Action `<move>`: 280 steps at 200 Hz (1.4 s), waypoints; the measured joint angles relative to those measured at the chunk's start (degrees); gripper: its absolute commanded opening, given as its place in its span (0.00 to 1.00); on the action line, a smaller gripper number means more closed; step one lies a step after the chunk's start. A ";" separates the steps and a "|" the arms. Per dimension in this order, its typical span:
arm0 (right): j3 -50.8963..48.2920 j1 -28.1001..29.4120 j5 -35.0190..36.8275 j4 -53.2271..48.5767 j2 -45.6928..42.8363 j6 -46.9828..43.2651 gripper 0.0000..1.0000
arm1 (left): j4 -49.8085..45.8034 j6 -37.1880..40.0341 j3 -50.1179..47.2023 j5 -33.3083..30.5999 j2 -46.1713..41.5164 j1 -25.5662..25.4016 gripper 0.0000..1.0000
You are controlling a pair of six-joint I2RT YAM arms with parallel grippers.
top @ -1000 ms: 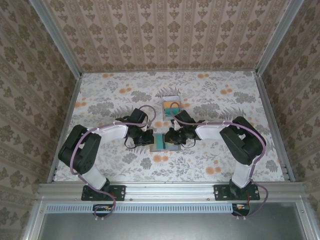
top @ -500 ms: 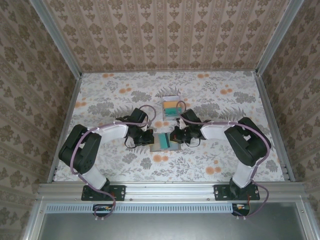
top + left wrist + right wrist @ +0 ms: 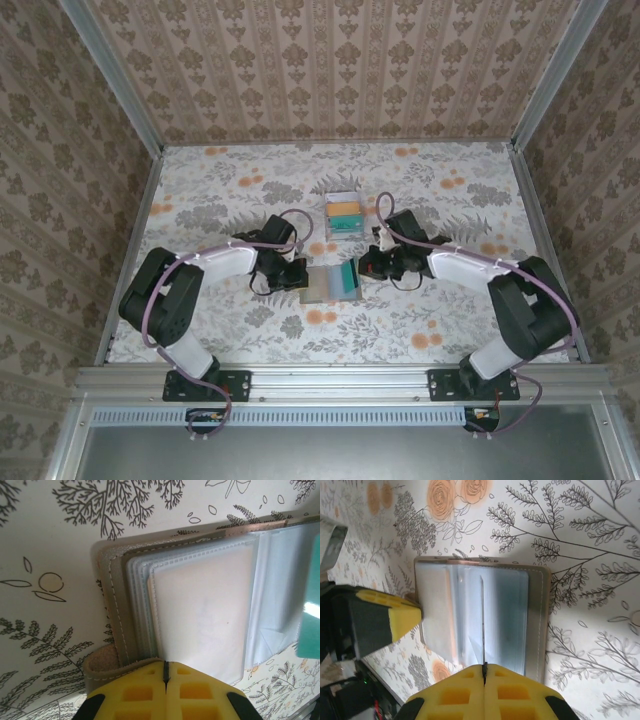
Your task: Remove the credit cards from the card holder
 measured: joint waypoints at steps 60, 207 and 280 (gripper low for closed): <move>16.35 -0.17 6.01 -15.52 -0.57 -17.97 0.00 | -2.34 0.68 1.20 -1.18 -3.17 0.66 0.33; 35.10 2.84 22.99 -18.67 12.94 -72.22 0.00 | -4.37 -0.70 -2.34 -6.56 -28.39 7.10 1.00; 35.65 5.60 28.50 -15.76 20.04 -88.17 0.00 | -5.46 -1.88 -5.64 -8.07 -32.63 9.86 1.00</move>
